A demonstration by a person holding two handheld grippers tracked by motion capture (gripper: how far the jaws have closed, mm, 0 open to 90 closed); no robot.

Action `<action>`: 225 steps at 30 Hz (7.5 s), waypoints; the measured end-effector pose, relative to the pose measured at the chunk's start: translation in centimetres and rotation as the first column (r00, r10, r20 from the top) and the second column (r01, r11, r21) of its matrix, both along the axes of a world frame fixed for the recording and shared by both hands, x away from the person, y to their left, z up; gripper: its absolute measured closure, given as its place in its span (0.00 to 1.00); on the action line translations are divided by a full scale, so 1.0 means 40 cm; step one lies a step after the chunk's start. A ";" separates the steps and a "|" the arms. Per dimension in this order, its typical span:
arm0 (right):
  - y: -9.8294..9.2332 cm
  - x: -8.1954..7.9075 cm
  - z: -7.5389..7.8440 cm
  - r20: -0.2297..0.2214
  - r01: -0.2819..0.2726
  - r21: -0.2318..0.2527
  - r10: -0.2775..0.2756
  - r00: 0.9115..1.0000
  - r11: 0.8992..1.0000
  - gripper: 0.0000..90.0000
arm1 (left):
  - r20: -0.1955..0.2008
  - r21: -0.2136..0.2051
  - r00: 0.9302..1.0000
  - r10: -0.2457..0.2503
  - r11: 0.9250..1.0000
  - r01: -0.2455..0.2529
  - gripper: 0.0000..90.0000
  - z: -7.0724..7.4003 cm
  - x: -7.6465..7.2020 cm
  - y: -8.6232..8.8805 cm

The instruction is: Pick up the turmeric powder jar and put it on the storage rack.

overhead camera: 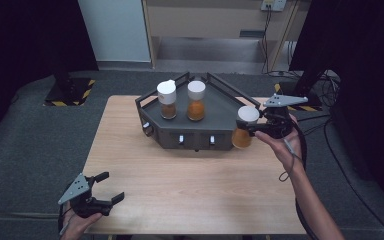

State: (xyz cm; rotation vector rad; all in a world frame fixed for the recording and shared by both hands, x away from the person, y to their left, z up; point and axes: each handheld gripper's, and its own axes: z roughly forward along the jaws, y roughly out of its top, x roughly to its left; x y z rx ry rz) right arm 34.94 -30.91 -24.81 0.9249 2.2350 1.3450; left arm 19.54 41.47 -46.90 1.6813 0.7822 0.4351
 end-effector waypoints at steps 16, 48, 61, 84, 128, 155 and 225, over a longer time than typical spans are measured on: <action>0.064 0.082 0.063 0.016 0.033 -0.004 -0.033 0.999 0.999 0.37 | 0.000 -0.001 1.000 -0.001 1.000 0.001 0.00 -0.001 0.000 0.002; 0.140 0.230 0.021 0.001 0.184 -0.021 -0.184 0.983 0.983 0.37 | 0.000 -0.009 1.000 0.000 1.000 0.000 0.00 -0.004 0.001 0.005; 0.148 0.249 -0.027 -0.009 0.199 -0.018 -0.199 0.980 0.980 0.37 | -0.002 -0.010 1.000 0.000 1.000 0.000 0.00 -0.004 0.002 0.005; 0.147 0.260 -0.061 -0.024 0.199 0.005 -0.199 0.980 0.980 0.37 | -0.002 -0.010 1.000 0.000 1.000 0.000 0.00 -0.004 0.002 0.006; 0.110 0.034 0.083 0.204 -0.060 0.083 0.042 0.978 0.995 0.06 | 0.000 0.001 1.000 -0.006 1.000 0.006 0.00 0.001 0.000 0.002; -0.020 -0.191 -0.108 0.200 -0.111 0.125 0.084 0.976 0.986 0.06 | -0.003 0.005 1.000 -0.008 1.000 0.008 0.00 0.002 0.001 0.000; -0.111 -0.365 -0.425 0.064 0.077 0.082 -0.082 0.995 0.994 0.07 | 0.007 0.006 1.000 -0.012 1.000 0.012 0.00 0.000 0.001 0.001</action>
